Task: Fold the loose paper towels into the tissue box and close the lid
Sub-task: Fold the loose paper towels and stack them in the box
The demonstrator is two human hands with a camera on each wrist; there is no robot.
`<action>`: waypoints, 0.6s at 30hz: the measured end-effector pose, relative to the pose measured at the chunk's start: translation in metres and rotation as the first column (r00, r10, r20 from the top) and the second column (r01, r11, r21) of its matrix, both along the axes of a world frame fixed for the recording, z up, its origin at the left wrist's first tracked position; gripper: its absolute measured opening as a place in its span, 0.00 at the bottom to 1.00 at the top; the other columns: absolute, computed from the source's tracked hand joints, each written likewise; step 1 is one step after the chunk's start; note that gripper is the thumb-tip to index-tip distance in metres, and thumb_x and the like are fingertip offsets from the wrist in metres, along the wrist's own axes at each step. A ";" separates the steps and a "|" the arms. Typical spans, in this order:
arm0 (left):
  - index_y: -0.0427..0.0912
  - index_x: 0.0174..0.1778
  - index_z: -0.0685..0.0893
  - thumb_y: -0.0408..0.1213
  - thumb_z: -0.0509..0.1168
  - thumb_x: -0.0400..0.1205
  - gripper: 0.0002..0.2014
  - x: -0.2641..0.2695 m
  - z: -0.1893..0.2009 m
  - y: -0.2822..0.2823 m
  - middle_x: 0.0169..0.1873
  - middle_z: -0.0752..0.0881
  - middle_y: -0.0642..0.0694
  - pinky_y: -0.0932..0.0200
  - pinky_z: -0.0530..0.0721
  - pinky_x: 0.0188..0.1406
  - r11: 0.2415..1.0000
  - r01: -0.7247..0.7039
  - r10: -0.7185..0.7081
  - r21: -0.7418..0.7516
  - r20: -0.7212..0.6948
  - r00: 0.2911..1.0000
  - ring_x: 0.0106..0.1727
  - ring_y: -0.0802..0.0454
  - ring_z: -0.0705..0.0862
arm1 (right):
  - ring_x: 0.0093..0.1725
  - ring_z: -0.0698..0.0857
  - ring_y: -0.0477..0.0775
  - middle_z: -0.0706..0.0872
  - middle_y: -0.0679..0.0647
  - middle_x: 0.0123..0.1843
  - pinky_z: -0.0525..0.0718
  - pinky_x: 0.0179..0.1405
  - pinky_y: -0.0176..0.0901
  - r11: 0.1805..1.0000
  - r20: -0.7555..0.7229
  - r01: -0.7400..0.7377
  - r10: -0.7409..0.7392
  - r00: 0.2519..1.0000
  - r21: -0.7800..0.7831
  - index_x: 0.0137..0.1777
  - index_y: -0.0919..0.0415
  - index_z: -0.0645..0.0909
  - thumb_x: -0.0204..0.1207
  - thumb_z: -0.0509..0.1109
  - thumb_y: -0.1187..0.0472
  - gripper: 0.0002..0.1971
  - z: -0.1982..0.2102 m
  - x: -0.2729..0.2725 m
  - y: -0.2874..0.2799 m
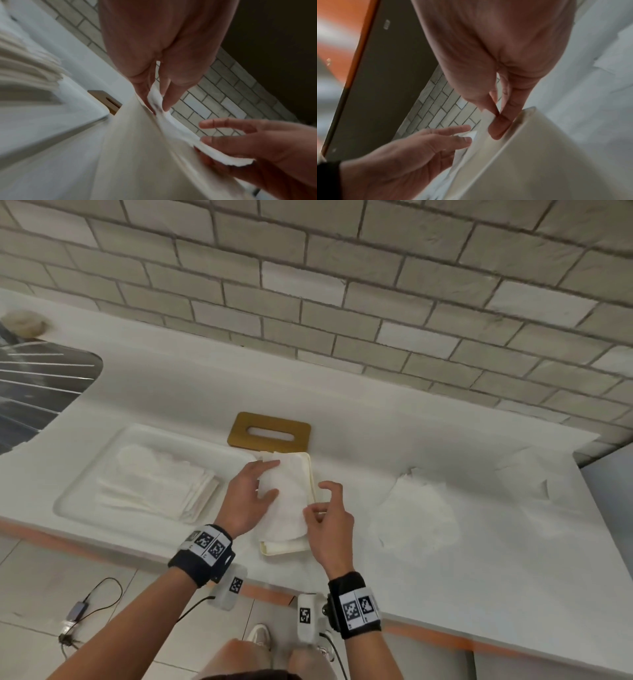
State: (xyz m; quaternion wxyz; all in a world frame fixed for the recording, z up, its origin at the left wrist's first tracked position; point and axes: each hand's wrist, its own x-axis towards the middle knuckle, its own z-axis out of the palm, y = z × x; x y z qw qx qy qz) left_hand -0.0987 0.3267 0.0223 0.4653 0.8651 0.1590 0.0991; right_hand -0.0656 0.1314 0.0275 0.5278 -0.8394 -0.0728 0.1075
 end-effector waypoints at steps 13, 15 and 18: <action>0.55 0.92 0.60 0.69 0.63 0.85 0.41 0.019 0.004 -0.028 0.92 0.58 0.48 0.40 0.61 0.89 0.587 0.599 -0.259 0.545 -0.574 0.777 0.92 0.42 0.57 | 0.45 0.89 0.54 0.90 0.50 0.51 0.90 0.45 0.55 0.925 0.235 -0.076 0.173 0.956 -0.372 0.62 0.49 0.76 0.87 0.67 0.63 0.09 0.012 0.018 -0.030; 0.55 0.93 0.58 0.74 0.63 0.82 0.47 0.022 0.010 -0.031 0.92 0.56 0.48 0.41 0.57 0.91 0.603 0.605 -0.238 0.520 -0.607 0.758 0.93 0.42 0.54 | 0.47 0.89 0.55 0.90 0.49 0.52 0.90 0.45 0.53 0.908 0.240 -0.036 0.148 0.959 -0.417 0.61 0.49 0.77 0.86 0.67 0.63 0.09 0.013 0.040 -0.060; 0.52 0.90 0.64 0.69 0.65 0.83 0.42 0.027 0.030 -0.047 0.89 0.65 0.47 0.43 0.66 0.87 0.668 0.476 -0.214 0.572 -0.465 0.859 0.90 0.42 0.62 | 0.57 0.89 0.59 0.89 0.53 0.61 0.88 0.52 0.54 0.793 0.161 -0.117 0.262 0.951 -0.598 0.65 0.52 0.79 0.84 0.66 0.68 0.14 0.000 0.088 -0.110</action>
